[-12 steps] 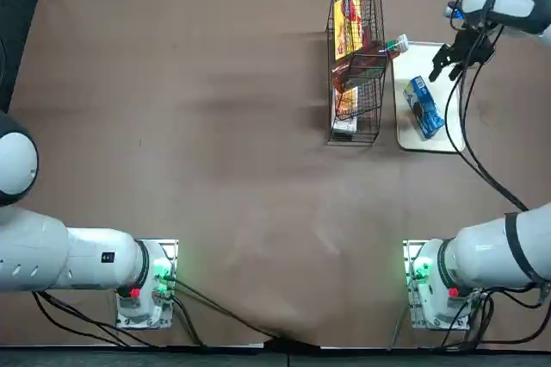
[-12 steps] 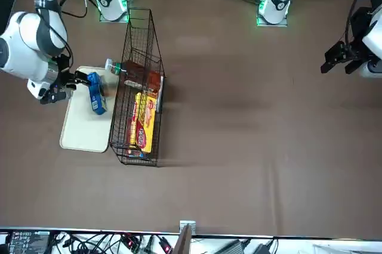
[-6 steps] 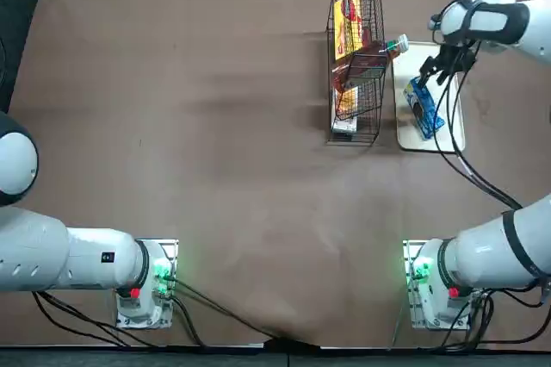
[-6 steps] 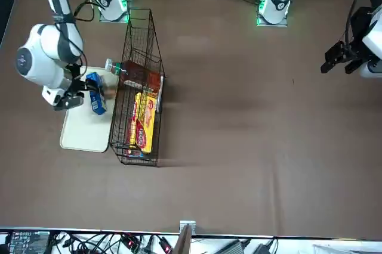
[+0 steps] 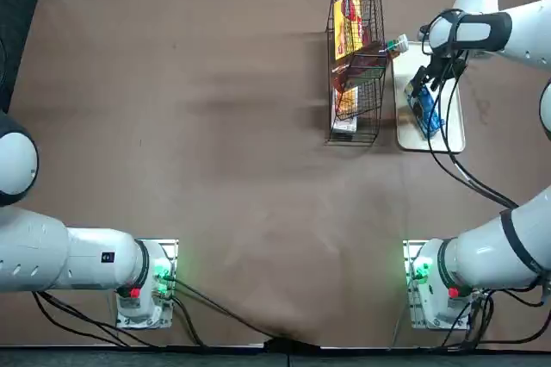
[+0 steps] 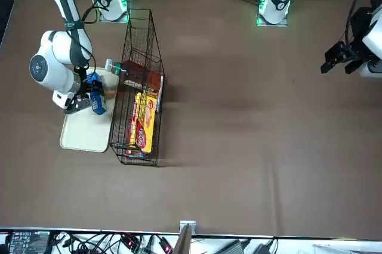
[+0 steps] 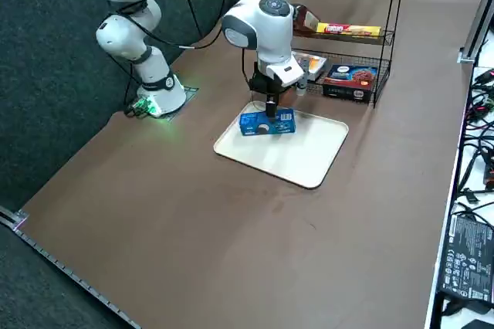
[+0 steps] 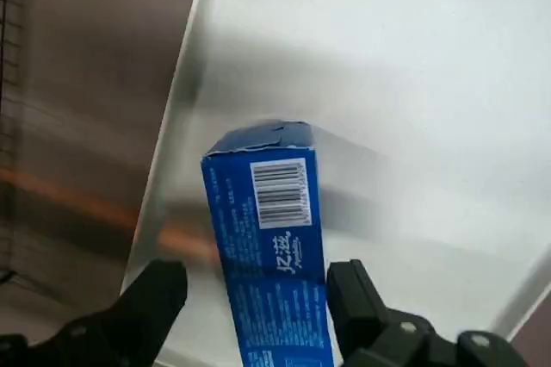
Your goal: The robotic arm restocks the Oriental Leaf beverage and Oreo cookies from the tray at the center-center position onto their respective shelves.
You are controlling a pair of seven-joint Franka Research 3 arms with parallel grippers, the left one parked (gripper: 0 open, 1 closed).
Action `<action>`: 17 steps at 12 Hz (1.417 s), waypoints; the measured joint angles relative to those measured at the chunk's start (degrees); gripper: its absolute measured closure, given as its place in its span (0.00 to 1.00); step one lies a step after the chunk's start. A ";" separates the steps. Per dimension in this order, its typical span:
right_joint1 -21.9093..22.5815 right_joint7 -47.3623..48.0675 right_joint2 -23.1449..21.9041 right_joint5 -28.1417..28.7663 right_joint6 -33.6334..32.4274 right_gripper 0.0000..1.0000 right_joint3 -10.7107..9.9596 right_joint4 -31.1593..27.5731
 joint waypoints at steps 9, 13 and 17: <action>-0.05 0.00 1.48 -1.91 0.00 0.00 -0.10 -0.02; -0.05 0.00 2.53 -2.06 -0.02 0.00 -0.10 -0.61; -0.07 0.00 3.99 -3.19 -0.01 0.01 -0.12 -0.73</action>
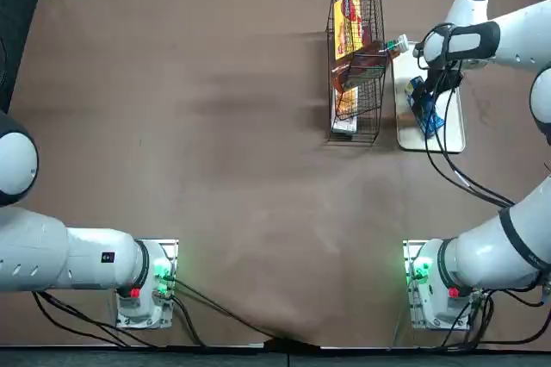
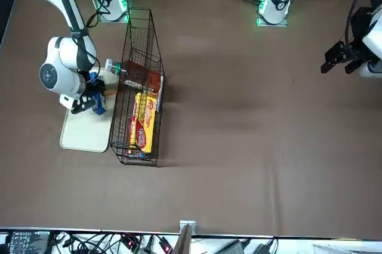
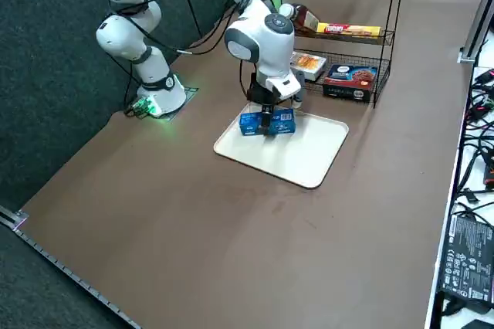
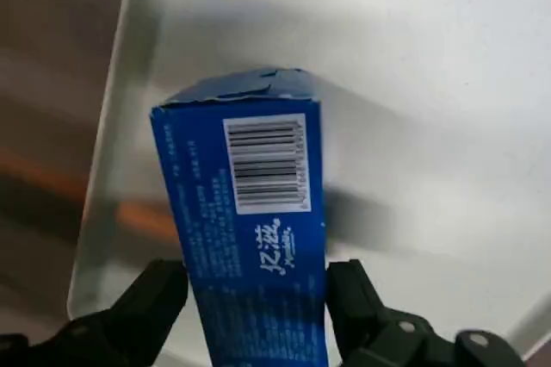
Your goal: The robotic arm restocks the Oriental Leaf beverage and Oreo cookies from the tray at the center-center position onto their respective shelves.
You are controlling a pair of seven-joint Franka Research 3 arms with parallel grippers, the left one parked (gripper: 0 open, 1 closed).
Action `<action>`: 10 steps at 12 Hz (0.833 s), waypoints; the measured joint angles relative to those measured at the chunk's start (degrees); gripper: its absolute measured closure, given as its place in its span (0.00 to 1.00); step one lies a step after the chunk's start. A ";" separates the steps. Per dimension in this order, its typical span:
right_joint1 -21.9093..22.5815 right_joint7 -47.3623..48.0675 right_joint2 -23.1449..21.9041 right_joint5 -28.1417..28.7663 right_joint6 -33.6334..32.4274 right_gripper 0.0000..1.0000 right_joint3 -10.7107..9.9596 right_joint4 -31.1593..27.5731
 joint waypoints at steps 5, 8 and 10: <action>-0.29 0.00 -0.25 -0.39 -0.69 0.38 -0.22 0.18; -0.41 0.00 -0.79 -0.39 -3.53 0.41 -0.35 1.33; -0.96 0.09 -2.56 -0.39 -7.59 0.41 -0.48 3.72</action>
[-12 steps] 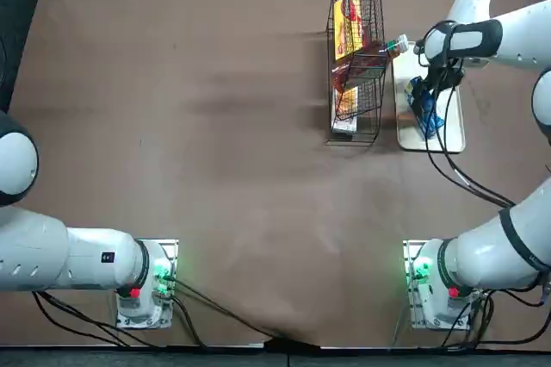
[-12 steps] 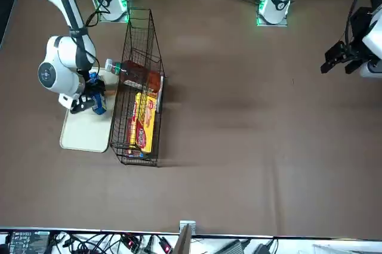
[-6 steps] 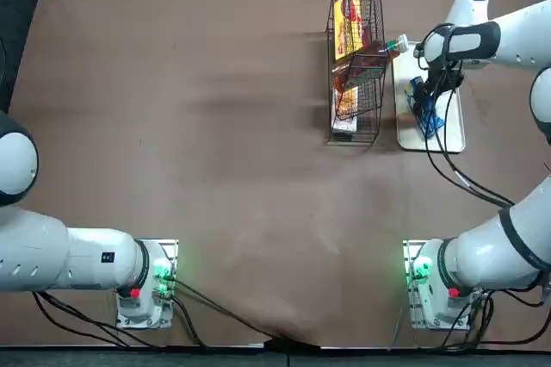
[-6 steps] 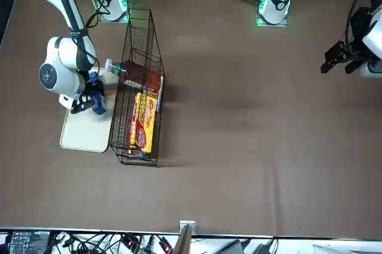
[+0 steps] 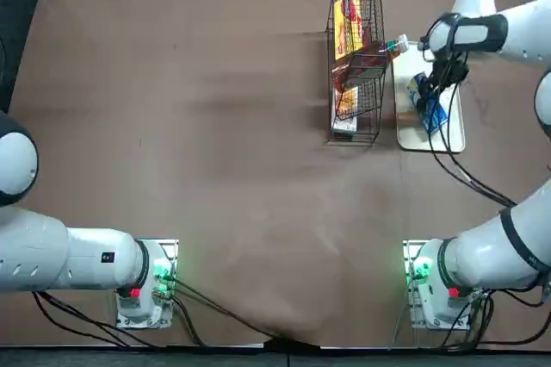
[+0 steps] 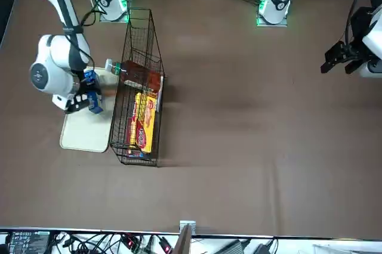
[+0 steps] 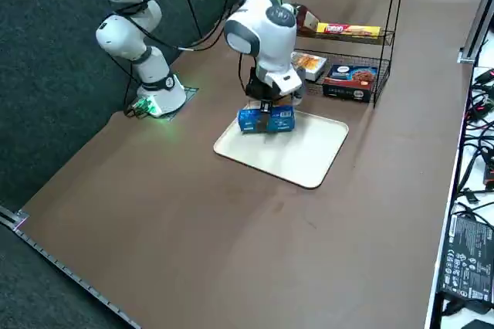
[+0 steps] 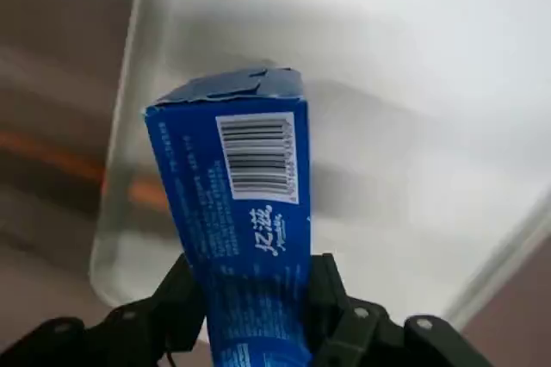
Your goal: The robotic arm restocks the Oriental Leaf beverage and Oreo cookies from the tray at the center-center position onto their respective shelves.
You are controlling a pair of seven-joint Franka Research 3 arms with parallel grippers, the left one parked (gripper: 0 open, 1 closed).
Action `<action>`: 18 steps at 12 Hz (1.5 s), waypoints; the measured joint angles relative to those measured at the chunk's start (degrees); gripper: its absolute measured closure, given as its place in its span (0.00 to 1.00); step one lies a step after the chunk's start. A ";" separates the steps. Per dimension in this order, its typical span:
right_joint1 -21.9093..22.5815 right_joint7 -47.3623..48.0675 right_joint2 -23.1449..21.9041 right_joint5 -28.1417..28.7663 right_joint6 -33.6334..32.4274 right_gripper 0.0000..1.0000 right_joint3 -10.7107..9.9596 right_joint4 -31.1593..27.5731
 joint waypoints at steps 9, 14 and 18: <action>-1.62 3.82 -9.30 6.85 -24.13 0.41 0.08 24.99; -1.37 15.81 -9.15 18.35 -31.27 0.41 1.06 36.57; -0.55 26.37 -9.16 19.26 -34.00 0.41 5.47 43.06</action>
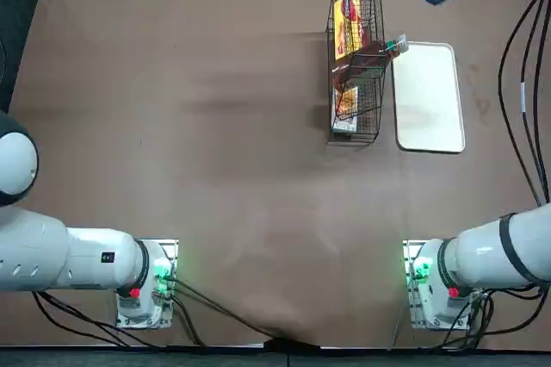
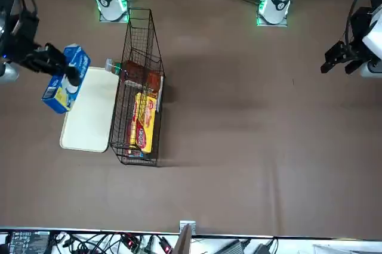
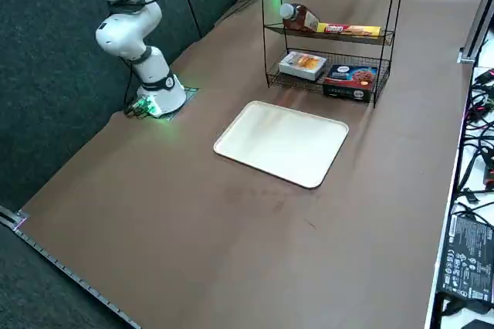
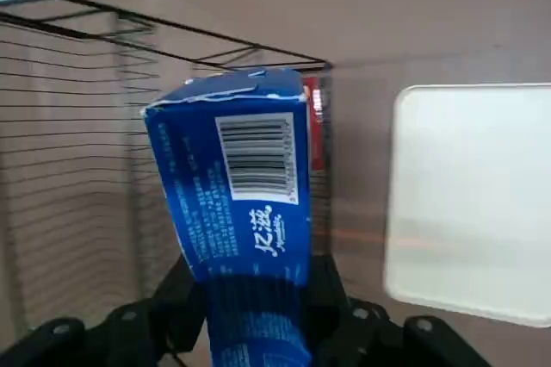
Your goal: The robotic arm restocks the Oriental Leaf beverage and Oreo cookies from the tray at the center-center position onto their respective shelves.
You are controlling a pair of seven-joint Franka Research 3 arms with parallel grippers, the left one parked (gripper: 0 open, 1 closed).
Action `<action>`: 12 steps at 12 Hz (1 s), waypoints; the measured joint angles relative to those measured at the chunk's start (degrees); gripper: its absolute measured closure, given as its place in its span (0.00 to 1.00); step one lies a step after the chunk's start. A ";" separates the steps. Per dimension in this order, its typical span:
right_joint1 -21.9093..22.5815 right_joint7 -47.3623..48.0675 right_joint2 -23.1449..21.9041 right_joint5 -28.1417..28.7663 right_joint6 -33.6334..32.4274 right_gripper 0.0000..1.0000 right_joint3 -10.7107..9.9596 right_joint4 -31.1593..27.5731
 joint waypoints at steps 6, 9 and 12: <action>0.68 15.47 0.09 1.97 -0.24 0.41 6.42 4.11; 0.68 18.49 0.21 5.63 -0.21 0.41 6.84 6.22; 2.01 20.06 0.49 6.26 -0.24 0.41 7.24 6.50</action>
